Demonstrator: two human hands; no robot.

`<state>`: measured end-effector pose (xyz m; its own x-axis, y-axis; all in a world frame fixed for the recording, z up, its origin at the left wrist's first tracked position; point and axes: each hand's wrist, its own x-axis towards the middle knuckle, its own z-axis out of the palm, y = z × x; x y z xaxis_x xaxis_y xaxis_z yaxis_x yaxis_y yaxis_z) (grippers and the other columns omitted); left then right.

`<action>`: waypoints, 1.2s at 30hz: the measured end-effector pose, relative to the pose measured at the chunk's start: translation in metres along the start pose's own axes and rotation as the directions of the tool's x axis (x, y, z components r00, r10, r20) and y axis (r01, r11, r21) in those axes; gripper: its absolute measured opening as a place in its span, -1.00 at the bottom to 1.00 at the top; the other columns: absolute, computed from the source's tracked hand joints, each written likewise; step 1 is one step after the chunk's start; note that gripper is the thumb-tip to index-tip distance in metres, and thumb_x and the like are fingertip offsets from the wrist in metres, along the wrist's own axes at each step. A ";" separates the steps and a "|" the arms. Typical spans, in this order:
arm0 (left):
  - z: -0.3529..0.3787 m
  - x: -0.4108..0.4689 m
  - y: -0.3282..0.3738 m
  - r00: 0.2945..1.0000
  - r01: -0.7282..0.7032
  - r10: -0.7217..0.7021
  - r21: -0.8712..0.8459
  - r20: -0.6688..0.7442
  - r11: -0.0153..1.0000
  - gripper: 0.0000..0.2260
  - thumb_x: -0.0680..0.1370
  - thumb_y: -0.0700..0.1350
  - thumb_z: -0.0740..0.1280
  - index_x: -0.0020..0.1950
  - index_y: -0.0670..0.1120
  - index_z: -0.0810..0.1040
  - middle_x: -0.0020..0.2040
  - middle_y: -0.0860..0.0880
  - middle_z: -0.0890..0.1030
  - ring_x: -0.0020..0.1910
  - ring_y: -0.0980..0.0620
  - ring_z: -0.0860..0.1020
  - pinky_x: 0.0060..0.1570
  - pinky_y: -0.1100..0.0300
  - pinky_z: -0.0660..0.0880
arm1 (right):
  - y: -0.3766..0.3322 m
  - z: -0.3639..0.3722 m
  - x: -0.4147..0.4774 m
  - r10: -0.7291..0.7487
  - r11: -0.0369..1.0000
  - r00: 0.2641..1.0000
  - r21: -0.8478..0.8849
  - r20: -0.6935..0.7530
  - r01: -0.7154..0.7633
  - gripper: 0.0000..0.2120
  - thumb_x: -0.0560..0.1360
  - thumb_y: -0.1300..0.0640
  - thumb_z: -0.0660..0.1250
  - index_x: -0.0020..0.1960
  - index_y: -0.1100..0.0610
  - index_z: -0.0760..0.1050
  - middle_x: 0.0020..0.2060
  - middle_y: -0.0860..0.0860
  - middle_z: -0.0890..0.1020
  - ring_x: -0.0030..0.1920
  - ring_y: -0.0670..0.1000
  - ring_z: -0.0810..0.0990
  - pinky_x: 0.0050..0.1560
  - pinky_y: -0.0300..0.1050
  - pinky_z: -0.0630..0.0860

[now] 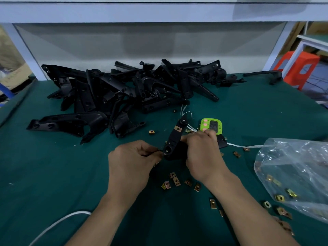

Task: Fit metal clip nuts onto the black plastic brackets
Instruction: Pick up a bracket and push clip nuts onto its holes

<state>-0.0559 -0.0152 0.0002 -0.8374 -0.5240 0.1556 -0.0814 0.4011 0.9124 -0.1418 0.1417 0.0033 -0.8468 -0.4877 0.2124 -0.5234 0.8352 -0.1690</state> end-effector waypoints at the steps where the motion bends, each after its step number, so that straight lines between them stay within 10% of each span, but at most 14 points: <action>1: 0.000 0.000 0.000 1.000 -0.008 0.008 -0.001 -0.004 1.000 -0.77 0.36 -0.09 0.63 -0.25 0.25 0.70 -0.38 0.22 0.67 -0.42 0.28 0.62 -0.47 0.48 0.41 | -0.002 0.000 0.000 -0.016 1.000 1.000 -0.015 0.005 0.016 -0.41 0.30 0.37 0.28 0.21 -0.12 0.59 -0.08 -0.10 0.64 0.00 0.01 0.47 0.13 -0.13 0.11; 11: -0.001 0.006 -0.007 1.000 0.024 -0.024 -0.100 -0.002 0.995 -0.79 0.46 -0.15 0.56 -0.18 0.20 0.73 -0.25 0.20 0.72 -0.23 0.25 0.69 -0.23 0.43 0.53 | -0.002 -0.001 0.000 -0.021 0.999 1.000 -0.037 0.004 0.021 -0.43 0.31 0.35 0.30 0.21 -0.13 0.59 -0.09 -0.11 0.65 0.02 -0.01 0.46 0.16 -0.13 0.08; 17: -0.004 0.005 0.004 0.964 0.242 -0.149 -0.496 0.220 0.834 -0.86 0.53 -0.24 0.44 -0.06 -0.04 0.77 -0.14 -0.15 0.75 -0.20 -0.03 0.72 -0.27 0.27 0.59 | 0.003 -0.003 0.002 0.006 0.994 0.997 -0.110 -0.072 -0.014 -0.49 0.32 0.36 0.29 0.09 -0.14 0.64 -0.17 -0.12 0.64 -0.03 0.01 0.47 0.17 -0.08 0.13; 36: -0.008 0.005 -0.001 0.953 0.240 -0.095 -0.524 0.289 0.817 -0.65 0.27 0.05 0.55 -0.10 -0.18 0.76 -0.21 -0.19 0.72 -0.30 0.04 0.65 -0.30 0.27 0.56 | -0.004 -0.006 0.001 -0.078 0.975 0.997 -0.209 -0.010 0.074 -0.53 0.36 0.29 0.25 0.09 -0.18 0.61 -0.23 -0.14 0.54 -0.01 0.01 0.45 0.23 -0.05 0.12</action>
<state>-0.0557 -0.0243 0.0035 -0.9460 -0.3207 -0.0481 0.0151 -0.1915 0.9814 -0.1398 0.1392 0.0099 -0.8025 -0.5486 0.2347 -0.5532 0.8314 0.0517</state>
